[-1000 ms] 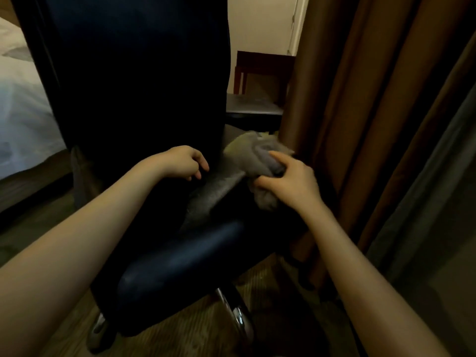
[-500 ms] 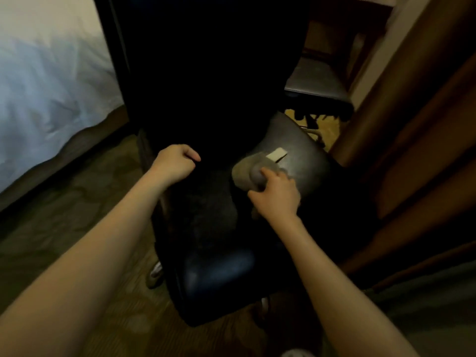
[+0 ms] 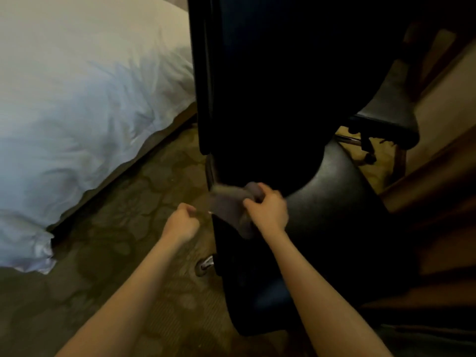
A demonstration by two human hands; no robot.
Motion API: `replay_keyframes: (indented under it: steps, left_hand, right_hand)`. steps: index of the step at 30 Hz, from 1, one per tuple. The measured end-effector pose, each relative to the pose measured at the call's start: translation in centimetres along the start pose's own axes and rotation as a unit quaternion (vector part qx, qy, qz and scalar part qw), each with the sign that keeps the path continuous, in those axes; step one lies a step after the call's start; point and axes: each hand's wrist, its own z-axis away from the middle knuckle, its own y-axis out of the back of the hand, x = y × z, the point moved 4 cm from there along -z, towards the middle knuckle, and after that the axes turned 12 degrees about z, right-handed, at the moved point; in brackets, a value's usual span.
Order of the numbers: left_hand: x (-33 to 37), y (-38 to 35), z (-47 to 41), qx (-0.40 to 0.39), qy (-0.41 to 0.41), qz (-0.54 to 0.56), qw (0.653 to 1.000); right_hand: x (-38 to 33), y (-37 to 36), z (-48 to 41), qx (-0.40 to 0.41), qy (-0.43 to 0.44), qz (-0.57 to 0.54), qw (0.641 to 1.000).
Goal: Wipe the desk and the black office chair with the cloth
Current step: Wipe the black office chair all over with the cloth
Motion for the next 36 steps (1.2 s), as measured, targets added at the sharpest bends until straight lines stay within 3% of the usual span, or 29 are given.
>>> replay_keyframes:
  steps: [2, 5, 7, 9, 12, 24, 34, 36]
  left_hand:
    - [-0.6, 1.0, 0.4, -0.01, 0.007, 0.007, 1.0]
    - [-1.0, 2.8, 1.3, -0.05, 0.033, 0.029, 0.998]
    - [0.0, 4.2, 1.8, -0.036, 0.046, 0.022, 0.998]
    - [1.8, 5.8, 2.3, -0.031, 0.044, 0.033, 0.998]
    - [4.7, 8.3, 3.1, -0.075, 0.023, 0.08, 0.994]
    - [15.9, 18.8, 5.8, -0.152, -0.034, 0.067, 0.986]
    - [36.8, 19.1, 2.4, -0.156, -0.231, 0.009, 0.96]
    - [39.2, 19.6, 1.9, -0.105, -0.279, -0.001, 0.954]
  right_hand:
    - [0.2, -1.1, -0.7, 0.001, -0.042, 0.076, 0.996]
    - [-1.4, -3.6, 0.6, -0.127, 0.024, 0.185, 0.974]
    - [-3.8, -4.2, 2.5, -0.223, 0.047, 0.129, 0.965]
    - [-6.3, -3.8, 4.3, -0.264, 0.028, 0.071, 0.961]
    - [-9.4, -2.4, 6.3, -0.256, 0.002, 0.057, 0.965]
    - [-13.7, 9.7, 8.3, -0.136, -0.156, -0.111, 0.972]
    - [-18.1, 21.1, 0.4, -0.039, -0.128, -0.195, 0.972]
    - [-19.2, 22.1, -0.6, -0.019, -0.123, -0.204, 0.971]
